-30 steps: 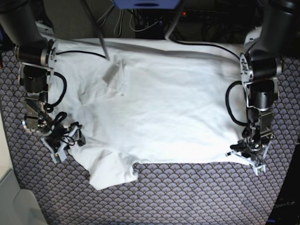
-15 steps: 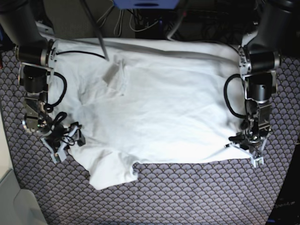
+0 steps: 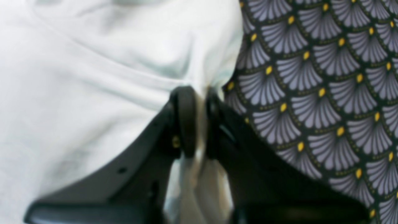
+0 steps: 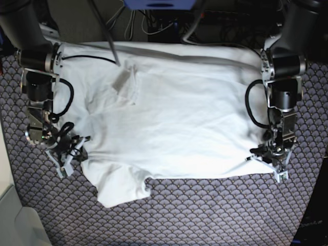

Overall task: Fold the T-shirt properly
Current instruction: 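Lower both grippers and pinch the shirt's side edges near the hem, then lift the hem with both grippers and fold it over toward the collar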

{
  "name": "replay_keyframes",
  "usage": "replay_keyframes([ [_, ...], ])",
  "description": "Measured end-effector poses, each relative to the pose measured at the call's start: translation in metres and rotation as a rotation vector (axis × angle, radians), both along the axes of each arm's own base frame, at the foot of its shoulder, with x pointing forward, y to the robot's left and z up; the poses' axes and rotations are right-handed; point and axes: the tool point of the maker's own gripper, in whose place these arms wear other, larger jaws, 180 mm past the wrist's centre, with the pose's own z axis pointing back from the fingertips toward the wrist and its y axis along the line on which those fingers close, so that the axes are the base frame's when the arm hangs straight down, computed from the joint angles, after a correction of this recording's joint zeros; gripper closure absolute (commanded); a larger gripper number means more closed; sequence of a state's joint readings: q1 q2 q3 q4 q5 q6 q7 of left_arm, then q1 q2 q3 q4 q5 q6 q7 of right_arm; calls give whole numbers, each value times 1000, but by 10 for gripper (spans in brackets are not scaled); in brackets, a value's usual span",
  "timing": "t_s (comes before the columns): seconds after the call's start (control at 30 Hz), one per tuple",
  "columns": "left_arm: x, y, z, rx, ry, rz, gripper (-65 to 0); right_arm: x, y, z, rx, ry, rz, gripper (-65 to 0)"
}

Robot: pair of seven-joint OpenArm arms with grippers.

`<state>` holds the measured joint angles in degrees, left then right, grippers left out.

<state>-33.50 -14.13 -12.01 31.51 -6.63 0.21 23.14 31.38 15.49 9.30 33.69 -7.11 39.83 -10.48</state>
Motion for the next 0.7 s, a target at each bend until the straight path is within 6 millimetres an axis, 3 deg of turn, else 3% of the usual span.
replay_keyframes([
  [0.47, -14, 0, -1, 15, 16, -20, -4, -2, -9, 1, -11, 5, -2, 0],
  [0.7, -21, -6, 14, 29, 11, -46, -4, -2, -10, 1, -12, 7, -2, 0],
])
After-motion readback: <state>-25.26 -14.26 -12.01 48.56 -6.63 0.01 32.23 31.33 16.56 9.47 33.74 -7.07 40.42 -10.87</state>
